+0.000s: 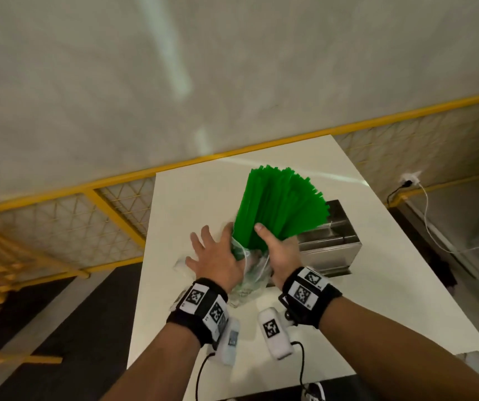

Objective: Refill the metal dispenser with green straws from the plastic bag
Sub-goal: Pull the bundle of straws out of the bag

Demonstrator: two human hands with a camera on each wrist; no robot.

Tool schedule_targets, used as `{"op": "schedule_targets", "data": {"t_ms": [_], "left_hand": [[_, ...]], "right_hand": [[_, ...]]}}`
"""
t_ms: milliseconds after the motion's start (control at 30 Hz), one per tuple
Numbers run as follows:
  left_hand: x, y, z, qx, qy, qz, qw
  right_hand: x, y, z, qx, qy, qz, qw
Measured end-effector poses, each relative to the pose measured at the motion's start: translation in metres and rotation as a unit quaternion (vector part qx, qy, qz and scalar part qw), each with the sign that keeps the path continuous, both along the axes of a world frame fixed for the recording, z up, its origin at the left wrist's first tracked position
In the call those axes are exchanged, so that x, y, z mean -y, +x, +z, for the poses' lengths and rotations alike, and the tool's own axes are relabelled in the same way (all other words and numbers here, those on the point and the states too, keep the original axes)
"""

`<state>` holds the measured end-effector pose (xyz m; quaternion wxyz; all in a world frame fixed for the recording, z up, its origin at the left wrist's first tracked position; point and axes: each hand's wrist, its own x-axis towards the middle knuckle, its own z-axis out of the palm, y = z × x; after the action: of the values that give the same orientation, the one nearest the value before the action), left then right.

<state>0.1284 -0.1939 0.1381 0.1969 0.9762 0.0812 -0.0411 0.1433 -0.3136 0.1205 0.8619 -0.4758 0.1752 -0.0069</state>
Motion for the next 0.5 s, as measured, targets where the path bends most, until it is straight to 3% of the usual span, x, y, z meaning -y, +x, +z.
{"op": "schedule_targets", "data": {"t_ms": [100, 200, 233, 300, 367, 433, 500], "left_hand": [[0.000, 0.002, 0.008, -0.079, -0.066, 0.034, 0.994], [0.004, -0.002, 0.007, -0.133, -0.119, 0.003, 0.984], [0.007, -0.004, 0.007, -0.139, -0.207, 0.033, 0.968], [0.015, -0.007, 0.007, -0.108, -0.393, 0.116, 0.906], [0.020, -0.007, 0.003, -0.056, -0.434, 0.146, 0.887], [0.028, -0.005, 0.005, -0.002, -0.410, 0.144, 0.901], [0.029, 0.001, 0.006, 0.038, -0.284, 0.126, 0.950]], "right_hand": [[0.000, 0.002, 0.002, 0.017, -0.005, 0.005, 1.000], [-0.002, 0.005, 0.003, 0.016, -0.006, 0.027, 0.999], [-0.002, 0.005, 0.002, 0.016, -0.004, 0.031, 0.999], [0.002, 0.003, 0.002, 0.011, 0.004, 0.031, 0.999], [0.006, 0.001, 0.001, 0.007, 0.007, 0.029, 1.000], [0.007, -0.002, -0.001, -0.012, 0.013, 0.022, 1.000], [0.007, -0.002, -0.006, -0.057, 0.040, 0.026, 0.997]]}}
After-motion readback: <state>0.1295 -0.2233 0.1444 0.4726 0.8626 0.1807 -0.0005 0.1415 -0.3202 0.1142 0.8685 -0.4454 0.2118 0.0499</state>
